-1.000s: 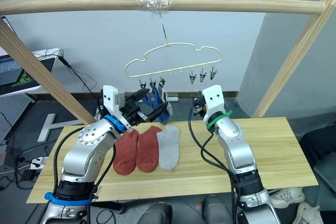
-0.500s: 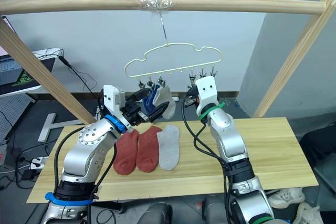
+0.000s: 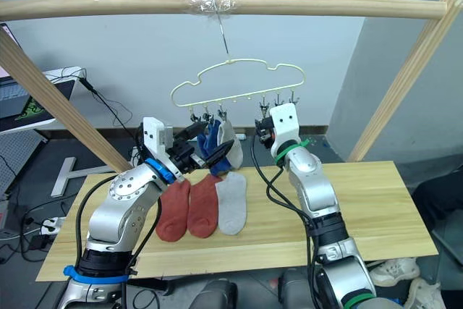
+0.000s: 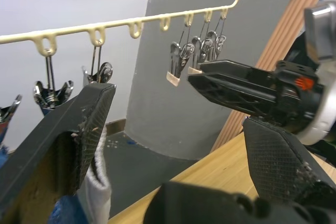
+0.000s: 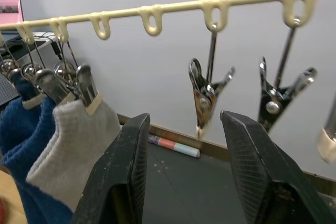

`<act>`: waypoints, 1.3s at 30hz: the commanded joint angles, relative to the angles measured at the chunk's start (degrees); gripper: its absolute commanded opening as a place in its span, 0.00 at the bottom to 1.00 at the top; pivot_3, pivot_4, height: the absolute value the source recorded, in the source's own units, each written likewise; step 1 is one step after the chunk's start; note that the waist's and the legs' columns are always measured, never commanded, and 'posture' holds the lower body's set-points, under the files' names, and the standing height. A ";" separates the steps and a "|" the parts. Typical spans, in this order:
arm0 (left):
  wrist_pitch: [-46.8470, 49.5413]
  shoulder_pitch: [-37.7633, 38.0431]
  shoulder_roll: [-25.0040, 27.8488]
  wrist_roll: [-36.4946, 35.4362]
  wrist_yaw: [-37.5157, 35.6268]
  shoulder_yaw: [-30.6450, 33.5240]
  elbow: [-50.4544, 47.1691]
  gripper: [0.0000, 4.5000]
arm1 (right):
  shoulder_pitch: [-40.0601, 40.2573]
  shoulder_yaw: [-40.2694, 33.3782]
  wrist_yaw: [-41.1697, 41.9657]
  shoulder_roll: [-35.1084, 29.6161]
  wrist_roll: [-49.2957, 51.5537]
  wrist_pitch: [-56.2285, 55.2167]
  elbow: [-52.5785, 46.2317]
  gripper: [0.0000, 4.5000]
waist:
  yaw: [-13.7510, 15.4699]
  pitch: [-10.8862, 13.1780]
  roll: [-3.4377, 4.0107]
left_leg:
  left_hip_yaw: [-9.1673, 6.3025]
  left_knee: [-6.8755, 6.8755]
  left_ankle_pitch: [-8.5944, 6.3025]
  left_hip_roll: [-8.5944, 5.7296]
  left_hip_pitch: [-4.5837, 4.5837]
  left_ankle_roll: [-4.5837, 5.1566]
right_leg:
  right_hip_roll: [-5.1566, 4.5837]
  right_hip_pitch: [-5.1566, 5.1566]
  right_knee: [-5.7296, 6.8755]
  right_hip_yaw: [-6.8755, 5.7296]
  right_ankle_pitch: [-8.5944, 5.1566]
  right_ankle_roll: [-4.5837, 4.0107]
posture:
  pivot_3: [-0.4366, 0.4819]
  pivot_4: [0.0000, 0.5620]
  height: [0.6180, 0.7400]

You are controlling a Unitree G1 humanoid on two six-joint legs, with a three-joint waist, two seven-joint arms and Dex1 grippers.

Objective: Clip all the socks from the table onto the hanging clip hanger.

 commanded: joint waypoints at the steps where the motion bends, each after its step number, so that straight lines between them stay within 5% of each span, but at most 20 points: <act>1: -1.35 -1.16 0.13 0.08 -0.08 0.86 -1.97 1.00 | -2.20 -1.09 -0.74 0.51 0.08 -2.52 1.80 0.49 | 0.02 0.00 0.00 | 0.01 0.00 0.00 0.00 -0.03 0.00 | 0.00 -0.01 0.00 -0.02 0.03 -0.04 | 0.49 0.28 1.00; 39: -0.32 -2.79 -1.05 -1.90 0.09 1.68 -6.80 1.00 | -9.88 -4.66 -1.38 3.66 1.95 -5.68 10.99 0.49 | 0.09 0.00 0.00 | -0.01 0.04 0.00 -0.03 -0.28 0.00 | 0.02 -0.16 0.00 -0.07 0.16 -0.25 | 0.51 0.31 1.00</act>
